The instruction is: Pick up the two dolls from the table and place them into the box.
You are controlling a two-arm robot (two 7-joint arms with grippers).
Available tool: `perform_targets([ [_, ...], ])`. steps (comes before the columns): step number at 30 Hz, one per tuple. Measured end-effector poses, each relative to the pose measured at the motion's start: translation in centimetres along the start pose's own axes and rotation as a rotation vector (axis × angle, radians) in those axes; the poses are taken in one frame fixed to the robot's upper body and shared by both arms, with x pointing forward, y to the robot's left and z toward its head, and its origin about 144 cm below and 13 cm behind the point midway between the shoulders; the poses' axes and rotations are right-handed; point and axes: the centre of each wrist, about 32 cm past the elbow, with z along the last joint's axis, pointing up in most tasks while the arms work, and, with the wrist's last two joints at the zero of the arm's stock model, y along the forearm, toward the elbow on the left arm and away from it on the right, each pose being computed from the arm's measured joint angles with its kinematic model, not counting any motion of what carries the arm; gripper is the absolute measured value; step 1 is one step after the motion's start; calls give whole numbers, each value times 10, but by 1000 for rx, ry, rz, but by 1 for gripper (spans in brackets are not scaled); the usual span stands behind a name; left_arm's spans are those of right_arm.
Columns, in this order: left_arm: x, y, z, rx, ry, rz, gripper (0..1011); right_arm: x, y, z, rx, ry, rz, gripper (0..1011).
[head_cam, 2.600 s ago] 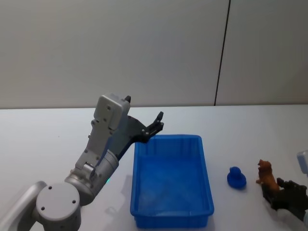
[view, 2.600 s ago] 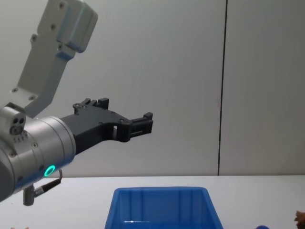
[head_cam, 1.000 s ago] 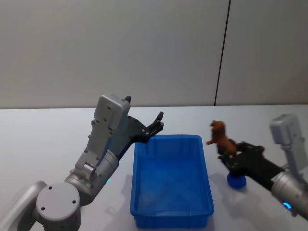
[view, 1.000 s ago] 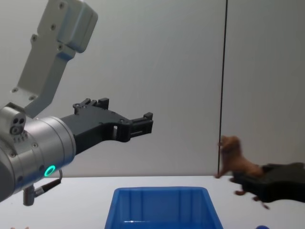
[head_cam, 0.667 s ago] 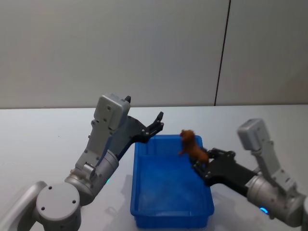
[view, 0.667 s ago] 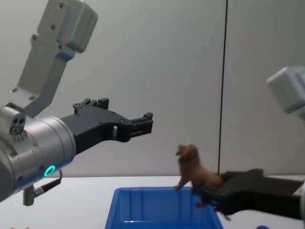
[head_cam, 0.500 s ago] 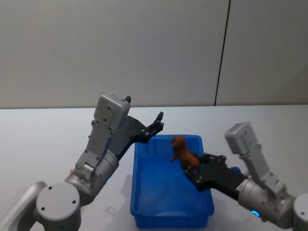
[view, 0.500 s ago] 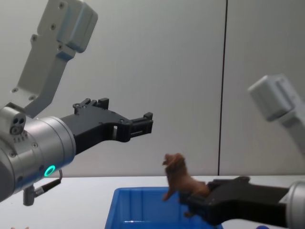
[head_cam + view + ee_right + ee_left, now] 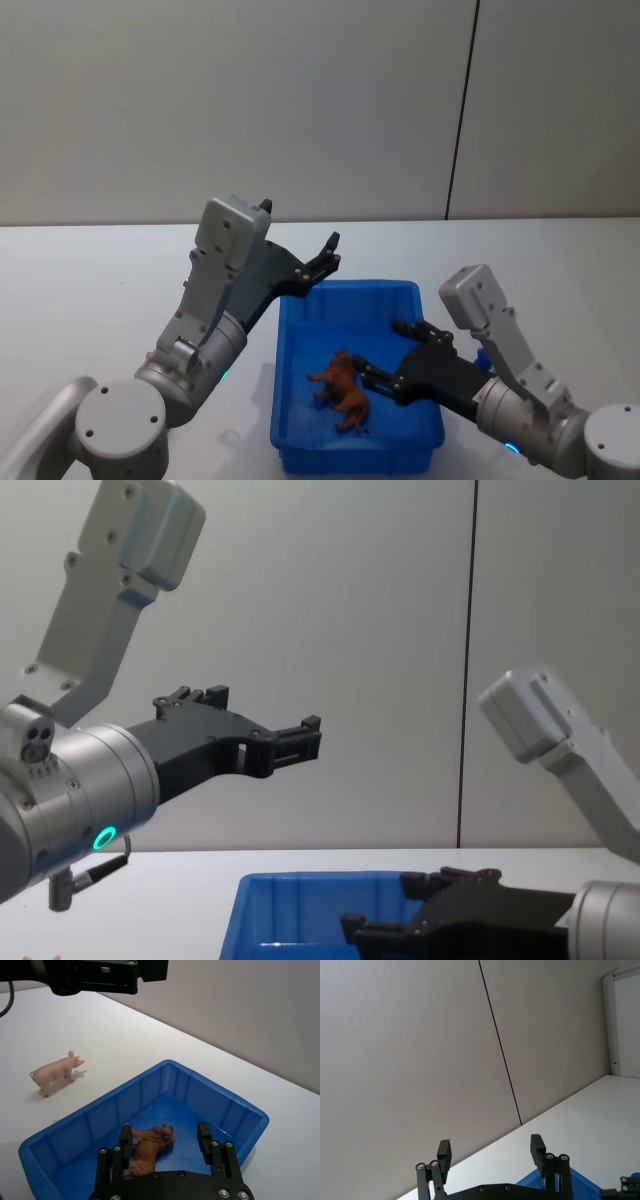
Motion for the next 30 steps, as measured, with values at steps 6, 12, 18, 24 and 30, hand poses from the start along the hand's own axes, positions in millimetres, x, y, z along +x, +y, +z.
perform_targets([
  [6, 0, 0, 0, 0, 0, 0, 1001, 3, -2, -1, 11, 2, -33, 899],
  [12, 0, 0, 0, 0, 0, 0, 1001, 12, -11, -3, 26, 28, -92, 1001],
  [18, 0, 0, 0, 0, 0, 0, 1001, 22, -25, -10, 28, 58, -154, 1001],
  [24, 0, 0, 0, 0, 0, 0, 1001, 30, -35, -17, 10, 72, -202, 1001],
  [30, 0, 0, 0, 0, 0, 0, 1001, 38, -40, -28, -36, 90, -239, 1001],
])
